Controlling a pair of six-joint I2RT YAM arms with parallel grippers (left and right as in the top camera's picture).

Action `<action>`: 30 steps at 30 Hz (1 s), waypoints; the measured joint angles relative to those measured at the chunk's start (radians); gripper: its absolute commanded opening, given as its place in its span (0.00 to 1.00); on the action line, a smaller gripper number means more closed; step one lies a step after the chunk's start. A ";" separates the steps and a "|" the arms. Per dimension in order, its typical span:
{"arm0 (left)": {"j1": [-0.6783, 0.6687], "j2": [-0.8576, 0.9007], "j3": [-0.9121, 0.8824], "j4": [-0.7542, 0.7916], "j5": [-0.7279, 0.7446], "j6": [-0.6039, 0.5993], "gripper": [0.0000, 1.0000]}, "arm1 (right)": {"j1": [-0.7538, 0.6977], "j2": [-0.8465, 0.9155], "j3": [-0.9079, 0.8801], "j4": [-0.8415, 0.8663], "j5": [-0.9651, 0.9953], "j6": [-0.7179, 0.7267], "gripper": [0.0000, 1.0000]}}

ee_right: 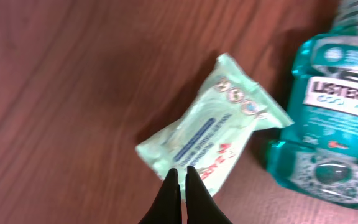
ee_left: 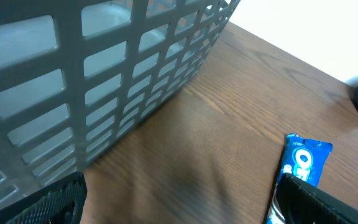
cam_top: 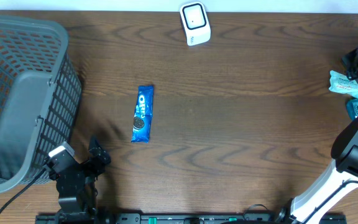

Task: Scan the item barcode
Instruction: 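Lower the wipes pack beside the Listerine bottle and release, then move the right gripper left over the blue Oreo pack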

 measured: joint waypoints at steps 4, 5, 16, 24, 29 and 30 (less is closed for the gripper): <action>0.000 0.000 0.000 0.000 0.000 0.000 0.98 | -0.002 0.021 -0.013 0.003 0.057 0.000 0.01; 0.000 0.000 0.000 0.000 0.000 0.000 0.98 | -0.002 0.031 -0.018 0.006 0.071 0.000 0.01; 0.000 0.000 0.000 0.000 0.000 0.000 0.98 | -0.020 0.188 -0.047 -0.032 0.121 -0.002 0.07; 0.000 0.000 0.000 0.000 0.000 0.000 0.98 | -0.019 0.120 -0.029 -0.138 0.005 -0.048 0.47; 0.000 0.000 0.000 0.000 0.000 0.000 0.98 | -0.012 -0.057 -0.002 -0.206 -0.277 -0.064 0.84; 0.000 0.000 0.000 0.000 0.000 0.000 0.98 | -0.003 -0.096 0.006 -0.230 -0.334 -0.062 0.93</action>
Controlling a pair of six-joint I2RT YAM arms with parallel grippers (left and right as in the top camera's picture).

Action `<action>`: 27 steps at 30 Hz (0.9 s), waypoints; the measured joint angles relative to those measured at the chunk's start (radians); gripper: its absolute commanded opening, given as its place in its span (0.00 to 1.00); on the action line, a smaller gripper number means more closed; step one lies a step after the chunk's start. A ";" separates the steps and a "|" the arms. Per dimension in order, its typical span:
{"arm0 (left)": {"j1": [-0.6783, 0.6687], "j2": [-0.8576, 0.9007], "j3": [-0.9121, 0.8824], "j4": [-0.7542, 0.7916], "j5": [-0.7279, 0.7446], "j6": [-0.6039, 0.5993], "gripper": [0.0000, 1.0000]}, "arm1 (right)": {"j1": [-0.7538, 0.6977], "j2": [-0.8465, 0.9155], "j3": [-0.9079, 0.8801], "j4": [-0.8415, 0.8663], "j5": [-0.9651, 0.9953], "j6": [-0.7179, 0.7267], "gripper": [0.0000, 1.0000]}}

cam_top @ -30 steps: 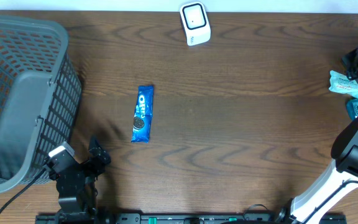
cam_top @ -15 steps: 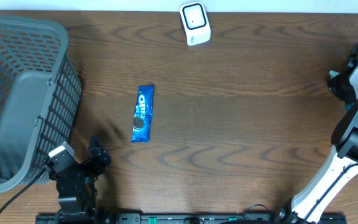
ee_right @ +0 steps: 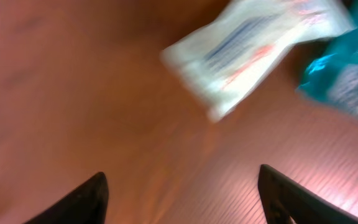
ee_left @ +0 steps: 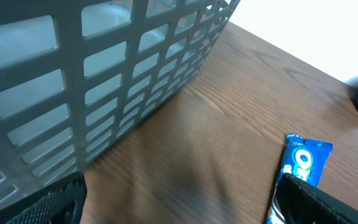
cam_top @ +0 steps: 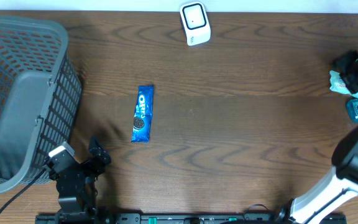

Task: Scan the item barcode
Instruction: 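Move the right gripper left over the blue Oreo pack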

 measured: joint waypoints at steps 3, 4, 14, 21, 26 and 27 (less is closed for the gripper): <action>0.000 0.000 0.000 0.000 0.000 0.000 0.98 | 0.053 -0.080 0.021 -0.091 -0.142 -0.006 0.99; 0.000 0.000 0.000 0.000 0.000 0.000 0.98 | 0.085 -0.094 0.025 -0.127 -0.183 -0.008 0.99; 0.000 0.000 0.000 0.000 0.000 0.000 0.98 | 0.611 -0.006 0.014 -0.128 -0.339 -0.026 0.99; 0.000 0.000 0.000 0.000 0.000 0.000 0.98 | 0.911 0.079 0.011 0.054 -0.362 -0.029 0.99; 0.000 0.000 0.000 0.000 0.000 0.000 0.98 | 1.052 0.175 0.011 0.154 -0.340 -0.021 0.99; 0.000 0.000 0.000 0.000 0.000 0.000 0.98 | 1.075 0.190 0.011 0.157 -0.307 -0.014 0.99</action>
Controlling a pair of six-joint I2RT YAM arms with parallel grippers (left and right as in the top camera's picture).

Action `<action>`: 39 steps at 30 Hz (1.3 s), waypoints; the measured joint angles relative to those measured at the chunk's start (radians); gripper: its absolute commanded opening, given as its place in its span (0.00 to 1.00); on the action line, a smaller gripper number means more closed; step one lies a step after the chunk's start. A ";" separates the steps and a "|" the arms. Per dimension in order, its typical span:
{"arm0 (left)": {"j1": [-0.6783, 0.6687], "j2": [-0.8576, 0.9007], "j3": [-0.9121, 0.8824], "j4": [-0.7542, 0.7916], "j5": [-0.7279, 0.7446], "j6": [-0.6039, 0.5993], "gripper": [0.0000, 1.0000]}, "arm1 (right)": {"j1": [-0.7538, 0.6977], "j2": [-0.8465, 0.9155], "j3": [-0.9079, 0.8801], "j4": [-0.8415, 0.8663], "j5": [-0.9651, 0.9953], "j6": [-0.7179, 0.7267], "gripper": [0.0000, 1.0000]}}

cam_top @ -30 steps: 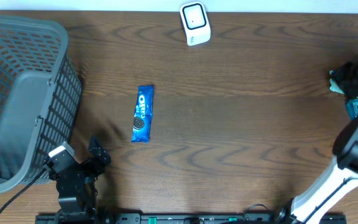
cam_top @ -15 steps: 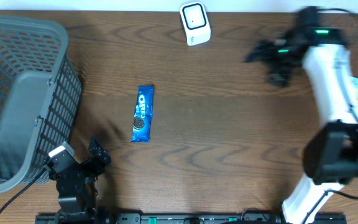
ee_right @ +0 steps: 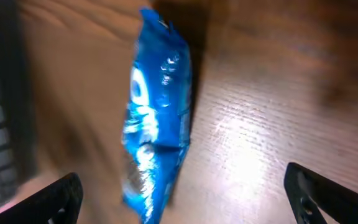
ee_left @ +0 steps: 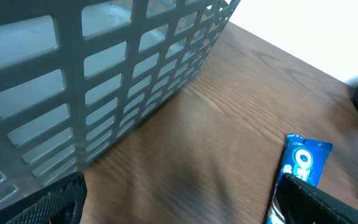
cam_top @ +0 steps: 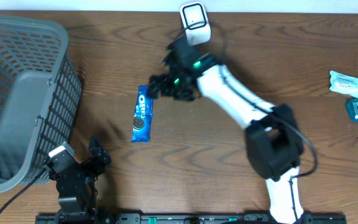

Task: Scan the item barcode
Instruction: 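Move the right gripper left over the blue Oreo pack, then grasp the blue Oreo pack with the right gripper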

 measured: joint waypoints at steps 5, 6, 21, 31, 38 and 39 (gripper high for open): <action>0.000 0.000 0.000 0.000 0.000 0.000 0.98 | 0.105 0.046 -0.001 0.004 0.168 0.044 0.99; 0.000 0.000 0.000 0.000 0.000 0.000 0.98 | 0.124 0.046 -0.001 0.009 0.197 0.048 0.99; 0.000 0.000 0.000 0.000 0.000 0.000 0.98 | 0.241 0.113 0.051 0.103 0.492 0.093 0.99; 0.000 0.000 0.000 0.000 0.000 0.000 0.98 | 0.314 0.185 0.105 0.005 0.616 0.137 0.88; 0.000 0.000 0.000 0.000 0.000 0.000 0.98 | 0.397 0.208 0.129 -0.054 0.813 0.201 0.85; 0.000 0.000 0.000 0.000 0.000 0.000 0.98 | 0.399 0.210 0.131 -0.051 0.825 0.205 0.82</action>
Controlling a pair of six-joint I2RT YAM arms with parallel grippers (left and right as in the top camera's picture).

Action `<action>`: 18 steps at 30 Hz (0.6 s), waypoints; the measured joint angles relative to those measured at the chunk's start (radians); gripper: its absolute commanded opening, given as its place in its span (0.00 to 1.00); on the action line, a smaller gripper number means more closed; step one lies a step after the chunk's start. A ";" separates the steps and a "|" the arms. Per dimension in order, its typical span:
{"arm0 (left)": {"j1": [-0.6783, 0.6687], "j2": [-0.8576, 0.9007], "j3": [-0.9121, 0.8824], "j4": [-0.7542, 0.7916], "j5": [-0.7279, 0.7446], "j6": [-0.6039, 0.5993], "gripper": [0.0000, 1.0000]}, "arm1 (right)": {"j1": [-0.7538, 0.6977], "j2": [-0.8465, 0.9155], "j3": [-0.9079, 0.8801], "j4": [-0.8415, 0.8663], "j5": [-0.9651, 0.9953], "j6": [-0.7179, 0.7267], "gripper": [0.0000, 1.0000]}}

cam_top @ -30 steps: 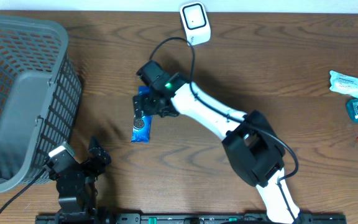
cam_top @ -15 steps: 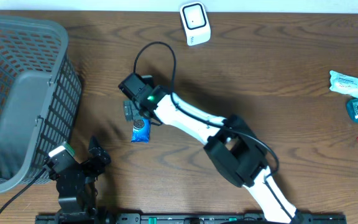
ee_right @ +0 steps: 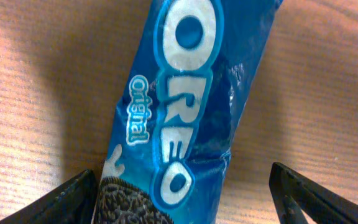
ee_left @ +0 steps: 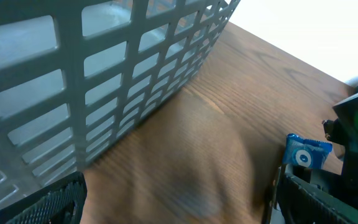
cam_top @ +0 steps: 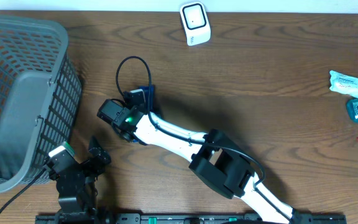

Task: Scan the item barcode
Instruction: 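Grasp the blue Oreo pack with the right gripper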

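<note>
The blue Oreo pack (ee_right: 185,124) lies flat on the brown table, its far end also showing in the left wrist view (ee_left: 307,153). My right gripper (ee_right: 191,202) is open low over it, one finger (ee_right: 73,199) on each side of the pack, neither seen touching it. In the overhead view the right arm (cam_top: 166,130) covers most of the pack. The white scanner (cam_top: 194,23) stands at the back edge. My left gripper (ee_left: 179,208) rests open at the front left beside the basket, holding nothing.
A grey mesh basket (cam_top: 17,93) fills the left side. At the far right lie a pale green wipes pack (cam_top: 347,83), a teal mouthwash bottle and a small red item.
My right gripper was above the table near the pack's far end, by the scanner. Now it is down over the pack with its fingers on either side. The left arm has not moved.
My right gripper was shut above the wipes pack at the far right. Then it was open there. Then it was across the table beside the Oreo pack, and now it straddles the pack, still open. The pack and the left arm stayed put.
</note>
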 measured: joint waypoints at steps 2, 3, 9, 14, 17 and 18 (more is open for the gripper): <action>0.000 0.000 0.000 0.000 0.000 0.000 0.98 | -0.002 0.004 0.001 0.011 0.014 0.005 0.79; 0.000 0.000 0.000 0.000 0.000 0.000 0.98 | -0.005 0.009 0.004 0.020 0.021 0.008 0.78; 0.000 0.000 0.000 0.000 0.000 0.000 0.97 | -0.039 0.016 0.010 0.052 0.003 0.007 0.61; 0.000 0.000 0.000 0.000 0.000 0.000 0.98 | -0.054 0.032 0.027 0.055 -0.023 0.002 0.37; 0.000 0.000 0.000 0.000 0.000 0.000 0.98 | -0.055 0.045 0.046 0.055 -0.054 -0.006 0.11; 0.000 0.000 0.000 0.000 0.000 0.000 0.98 | -0.055 0.048 0.051 0.051 -0.059 -0.006 0.08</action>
